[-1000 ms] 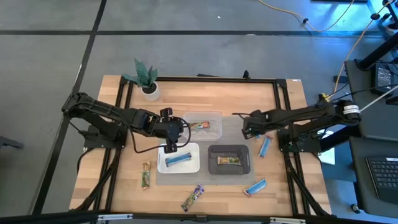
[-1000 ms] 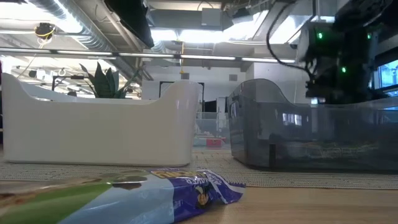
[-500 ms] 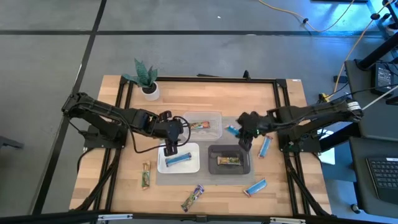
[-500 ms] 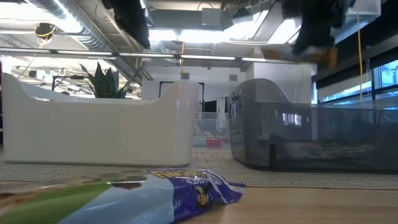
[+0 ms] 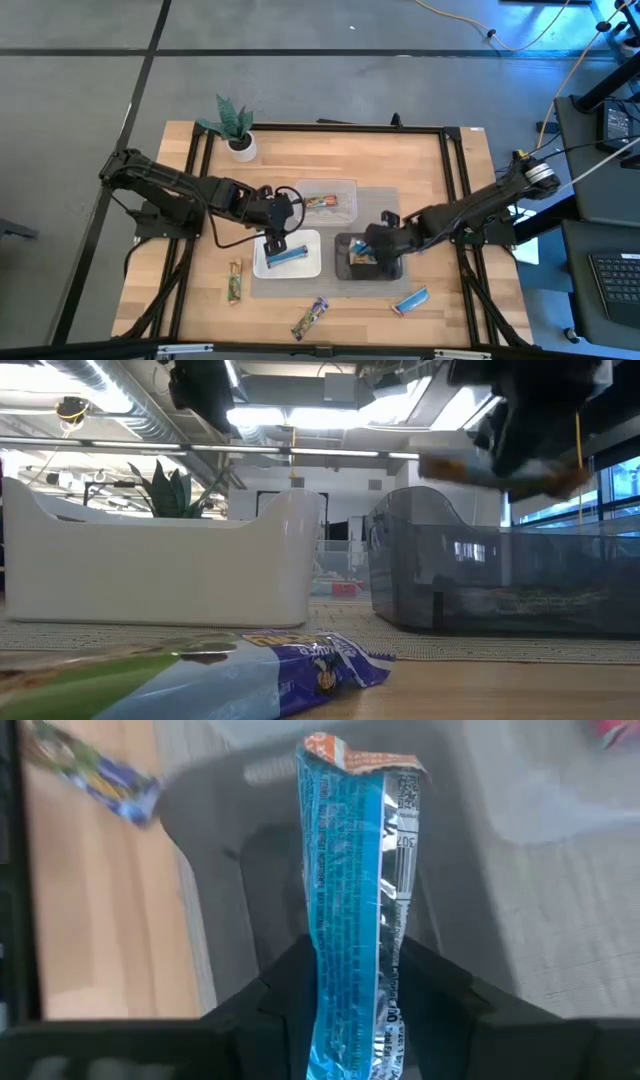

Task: Pick and place Granola Bars by type
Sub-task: Put the right yellow granola bar into the transparent black bin, then put the top red granola bar into the transparent bin

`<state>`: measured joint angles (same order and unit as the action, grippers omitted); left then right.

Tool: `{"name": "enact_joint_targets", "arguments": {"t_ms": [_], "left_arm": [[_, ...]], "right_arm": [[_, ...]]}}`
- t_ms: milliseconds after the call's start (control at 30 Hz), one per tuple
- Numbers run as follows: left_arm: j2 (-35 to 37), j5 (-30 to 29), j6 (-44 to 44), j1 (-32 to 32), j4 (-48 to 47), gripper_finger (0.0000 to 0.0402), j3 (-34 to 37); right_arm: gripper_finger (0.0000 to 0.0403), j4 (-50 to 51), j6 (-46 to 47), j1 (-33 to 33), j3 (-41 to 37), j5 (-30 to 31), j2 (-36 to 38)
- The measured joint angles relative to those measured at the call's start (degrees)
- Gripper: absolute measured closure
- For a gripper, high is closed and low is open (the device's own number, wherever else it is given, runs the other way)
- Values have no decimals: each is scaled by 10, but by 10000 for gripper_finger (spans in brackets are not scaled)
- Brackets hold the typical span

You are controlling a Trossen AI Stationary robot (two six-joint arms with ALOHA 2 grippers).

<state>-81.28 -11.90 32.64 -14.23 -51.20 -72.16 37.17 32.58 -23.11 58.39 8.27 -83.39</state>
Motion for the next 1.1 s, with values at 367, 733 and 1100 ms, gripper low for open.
{"name": "enact_joint_targets", "arguments": {"t_ms": [367,733,1100], "left_arm": [[0,-4,33,-34,0,204,0],[0,-4,37,-49,1,205,0],[0,-4,26,-49,0,206,0]], "right_arm": [[273,4,32,-2,0,-10,-102],[261,-2,32,-2,0,-65,-138],[172,30,132,5,0,-66,-73]]}}
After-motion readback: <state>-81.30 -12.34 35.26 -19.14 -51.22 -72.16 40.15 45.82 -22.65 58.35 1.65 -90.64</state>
